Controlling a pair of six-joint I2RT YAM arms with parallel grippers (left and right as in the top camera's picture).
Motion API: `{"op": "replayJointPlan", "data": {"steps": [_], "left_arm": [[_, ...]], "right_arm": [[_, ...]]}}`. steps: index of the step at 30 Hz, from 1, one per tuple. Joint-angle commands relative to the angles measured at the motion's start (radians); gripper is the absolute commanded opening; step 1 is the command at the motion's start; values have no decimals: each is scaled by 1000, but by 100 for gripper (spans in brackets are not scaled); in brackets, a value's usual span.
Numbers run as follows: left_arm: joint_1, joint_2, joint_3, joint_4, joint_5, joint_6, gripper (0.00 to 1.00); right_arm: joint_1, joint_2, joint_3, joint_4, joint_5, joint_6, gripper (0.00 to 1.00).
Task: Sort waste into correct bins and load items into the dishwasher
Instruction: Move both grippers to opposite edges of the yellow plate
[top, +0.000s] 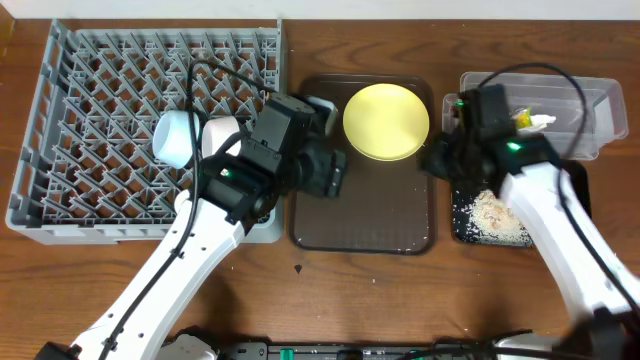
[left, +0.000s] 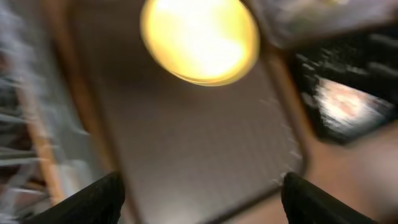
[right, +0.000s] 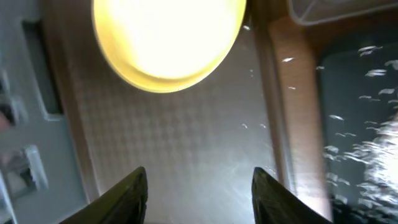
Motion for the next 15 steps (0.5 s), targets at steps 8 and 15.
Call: {"op": "replayJointPlan", "data": {"steps": [8, 15], "left_arm": [[-2, -14, -4, -73, 218, -19, 81], [-2, -14, -4, -76, 232, -19, 81]], "right_arm": [[35, 286, -2, 211, 74, 386, 51], [37, 441, -2, 308, 72, 454, 49]]}}
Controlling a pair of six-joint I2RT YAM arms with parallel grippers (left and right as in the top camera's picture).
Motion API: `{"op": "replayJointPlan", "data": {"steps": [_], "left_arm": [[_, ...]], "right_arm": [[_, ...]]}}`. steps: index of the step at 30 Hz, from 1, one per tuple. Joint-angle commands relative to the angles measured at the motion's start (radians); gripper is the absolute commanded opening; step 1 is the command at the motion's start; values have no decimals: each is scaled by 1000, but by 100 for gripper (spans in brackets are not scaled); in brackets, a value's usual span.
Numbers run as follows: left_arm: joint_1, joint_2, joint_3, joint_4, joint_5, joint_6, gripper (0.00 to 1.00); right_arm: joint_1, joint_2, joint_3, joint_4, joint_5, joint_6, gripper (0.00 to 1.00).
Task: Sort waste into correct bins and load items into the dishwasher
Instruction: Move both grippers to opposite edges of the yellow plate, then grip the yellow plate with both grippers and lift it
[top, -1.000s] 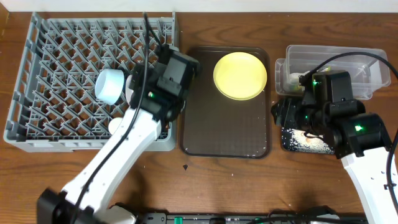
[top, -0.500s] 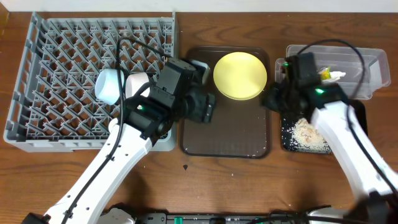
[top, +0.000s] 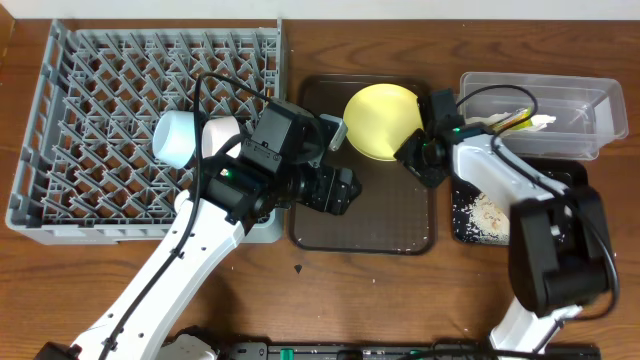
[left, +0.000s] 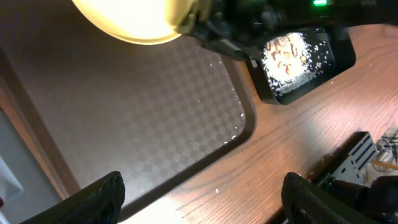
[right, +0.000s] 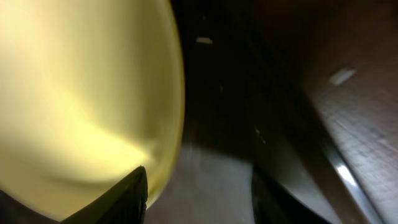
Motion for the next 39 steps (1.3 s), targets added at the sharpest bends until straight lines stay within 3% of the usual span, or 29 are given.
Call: {"op": "replayJointPlan", "data": {"steps": [1, 3, 6, 7, 11, 18, 28, 36, 38, 39], "left_arm": [[-2, -14, -3, -1, 26, -4, 81], [-2, -14, -3, -1, 26, -4, 81], [-2, -14, -3, -2, 26, -4, 81], [-2, -14, -3, -2, 26, -4, 81], [0, -14, -3, 0, 26, -11, 81], [92, -14, -3, 10, 28, -201, 86], [262, -14, -3, 38, 378, -209, 92], [267, -14, -3, 135, 546, -206, 92], [267, -14, -3, 156, 565, -195, 88], [267, -14, -3, 157, 565, -194, 80]], "right_arm": [[9, 63, -1, 38, 18, 58, 46], [11, 79, -1, 40, 16, 58, 34], [15, 76, -1, 36, -7, 5, 4], [15, 69, -1, 36, -26, -14, 1], [13, 30, -1, 29, -47, -86, 1], [-19, -150, -1, -18, -86, -338, 1], [-137, -459, -1, -60, -521, -779, 1], [-136, -508, -1, -114, -689, -867, 1], [-130, -508, -1, -118, -738, -900, 1], [-128, -509, -1, -119, -756, -906, 1]]}}
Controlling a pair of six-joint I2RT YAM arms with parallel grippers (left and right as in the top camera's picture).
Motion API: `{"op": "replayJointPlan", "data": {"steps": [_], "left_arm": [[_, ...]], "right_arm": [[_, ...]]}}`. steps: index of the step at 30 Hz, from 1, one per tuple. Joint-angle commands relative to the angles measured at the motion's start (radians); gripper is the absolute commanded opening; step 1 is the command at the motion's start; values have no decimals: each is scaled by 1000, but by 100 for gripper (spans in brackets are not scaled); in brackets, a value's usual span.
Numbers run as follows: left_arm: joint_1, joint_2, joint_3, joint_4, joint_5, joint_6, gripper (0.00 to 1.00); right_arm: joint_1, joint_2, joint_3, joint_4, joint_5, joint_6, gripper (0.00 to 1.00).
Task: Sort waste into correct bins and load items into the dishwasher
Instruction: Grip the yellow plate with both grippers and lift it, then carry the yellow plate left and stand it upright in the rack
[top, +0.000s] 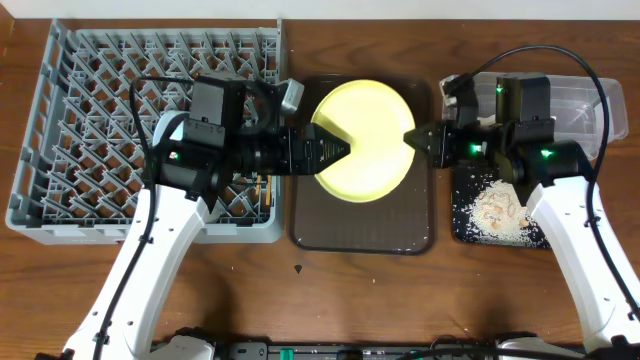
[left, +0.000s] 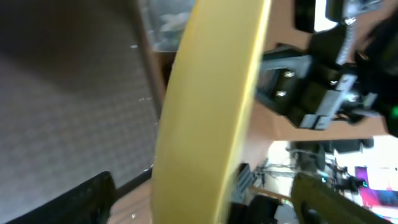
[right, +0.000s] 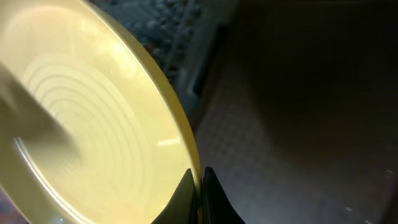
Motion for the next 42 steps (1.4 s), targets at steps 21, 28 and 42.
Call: {"op": "replayJointPlan", "data": {"steps": [21, 28, 42], "left_arm": [[53, -209, 59, -239, -1070, 183, 8], [93, -246, 58, -166, -1552, 591, 8], [231, 29, 58, -64, -1628, 976, 8]], "right_arm": [[-11, -32, 4, -151, 39, -82, 50], [-11, -32, 4, -204, 85, -82, 52], [-11, -32, 4, -203, 85, -82, 53]]}}
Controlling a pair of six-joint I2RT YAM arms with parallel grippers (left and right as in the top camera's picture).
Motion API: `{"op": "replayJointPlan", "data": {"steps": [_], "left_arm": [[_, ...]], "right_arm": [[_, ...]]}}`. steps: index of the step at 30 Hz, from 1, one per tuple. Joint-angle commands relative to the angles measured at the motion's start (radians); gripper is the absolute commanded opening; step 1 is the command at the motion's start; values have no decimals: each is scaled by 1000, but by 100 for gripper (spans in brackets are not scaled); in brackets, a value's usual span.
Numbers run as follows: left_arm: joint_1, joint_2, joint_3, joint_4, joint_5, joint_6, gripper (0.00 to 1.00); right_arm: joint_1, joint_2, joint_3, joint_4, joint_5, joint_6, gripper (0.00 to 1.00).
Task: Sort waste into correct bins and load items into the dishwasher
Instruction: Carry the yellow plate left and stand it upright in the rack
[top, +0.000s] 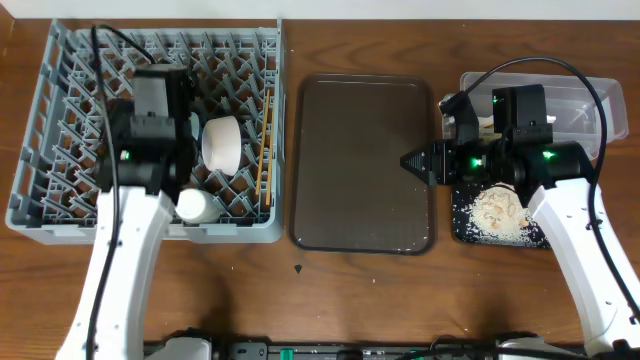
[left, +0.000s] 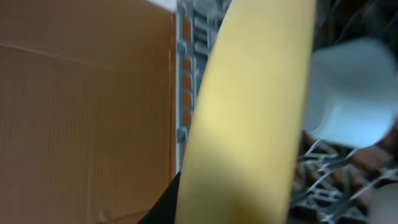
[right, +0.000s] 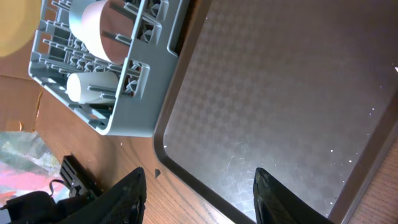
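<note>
The yellow plate (left: 249, 112) fills the left wrist view, close and on edge. My left gripper (left: 236, 208) is shut on it; one black finger (left: 177, 199) shows at its left face, the other is hidden. From overhead the plate is a thin yellow line (top: 265, 140) at the right side of the grey dish rack (top: 30, 215); whether it rests in a slot I cannot tell. A white bowl (top: 220, 143) and a white cup (top: 195, 205) sit in the rack. My right gripper (top: 410, 160) (right: 199, 180) is open over the right edge of the brown tray (top: 365, 200).
A clear plastic bin (top: 590, 110) stands at the far right. A black bin with pale crumbs (top: 490, 215) sits in front of it, under the right arm. The left arm lies across the front of the rack. A small dark speck (top: 298, 268) lies on the wooden table.
The plate was above the tray, the right gripper shut on its right rim and the left open around its left rim. Now the left is shut on it at the rack; the right is open.
The plate lay at the tray's far end with both grippers open nearby. Then the right gripper was at its right rim. Then it hung over the tray between both grippers. Now the left gripper alone has it at the rack, and the tray is bare.
</note>
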Motion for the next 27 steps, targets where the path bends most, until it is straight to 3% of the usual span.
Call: {"op": "replayJointPlan", "data": {"steps": [1, 8, 10, 17, 19, 21, 23, 27], "left_arm": [[41, 61, 13, 33, -54, 54, 7], [129, 163, 13, 75, -9, -140, 8], [153, 200, 13, 54, 72, -140, 8], [157, 228, 13, 60, 82, -199, 10], [158, 228, 13, 64, 85, -199, 26], [158, 228, 13, 66, 85, -199, 30], [158, 228, 13, 66, 85, -199, 41], [157, 227, 13, 66, 85, -199, 49]], "right_arm": [[-10, -22, 2, -5, 2, -12, 53], [-10, -22, 2, -4, 23, -11, 54], [-10, -22, 2, -5, 36, -11, 56], [-11, -22, 2, -3, 36, -11, 57], [-11, -22, 2, 0, 36, -11, 57], [-11, -22, 2, 0, 37, -11, 57], [-11, -22, 2, 0, 37, -11, 57], [-11, -22, 2, 0, 37, -11, 57]]}}
